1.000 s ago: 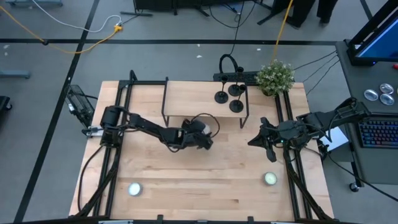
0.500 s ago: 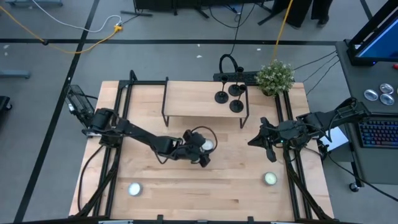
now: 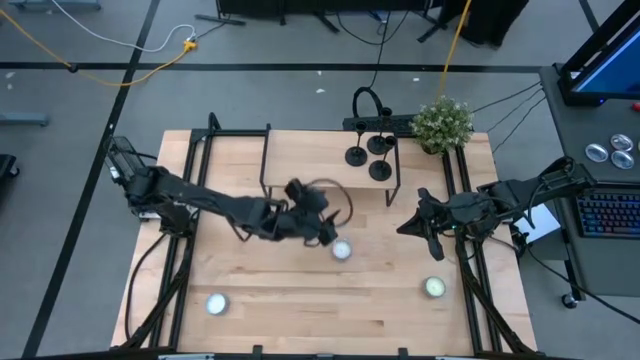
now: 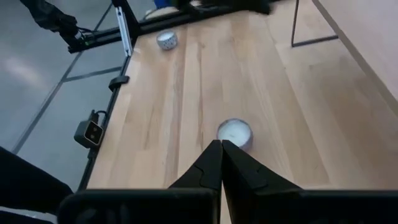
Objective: Pick & Place candle stick holders
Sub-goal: Put the red scented candle on the shelf
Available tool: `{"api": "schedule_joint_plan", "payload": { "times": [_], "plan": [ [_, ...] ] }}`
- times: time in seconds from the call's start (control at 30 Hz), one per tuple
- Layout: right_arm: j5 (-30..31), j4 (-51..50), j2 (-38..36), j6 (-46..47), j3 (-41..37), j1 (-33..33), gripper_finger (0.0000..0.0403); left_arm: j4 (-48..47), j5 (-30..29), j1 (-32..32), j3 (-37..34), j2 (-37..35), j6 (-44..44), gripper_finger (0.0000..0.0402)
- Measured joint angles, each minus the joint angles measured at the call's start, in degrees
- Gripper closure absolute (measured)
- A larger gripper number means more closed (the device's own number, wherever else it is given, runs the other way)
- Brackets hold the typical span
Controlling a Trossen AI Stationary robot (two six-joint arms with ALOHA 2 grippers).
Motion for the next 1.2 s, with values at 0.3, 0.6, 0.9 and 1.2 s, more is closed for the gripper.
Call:
{"api": "schedule_joint_plan", "payload": {
  "times": [0.3, 0.6, 0.9, 1.2],
  "plan": [
    [0.2, -0.3, 0.0, -1.7, 0.0, 0.0, 0.0403, -1.5, 12.9, 1.1, 0.3, -0.2, 0.6, 0.0099],
    [0.4, -0.4, 0.0, -2.8, 0.0, 0.0, 0.0403, -4.7, 26.7, -0.4, 0.1, 2.3, 0.0, 0.0099],
    [0.2, -0.4, 0.0, -2.7, 0.0, 0.0, 0.0403, -0.1, 33.6, 0.2, 0.0, 9.6, -5.5, 0.0098],
    [0.0, -0.5, 0.0, -2.7, 0.0, 0.0, 0.0403, 4.3, 37.3, 0.8, 0.0, 11.0, -4.0, 0.0053]
  ]
}}
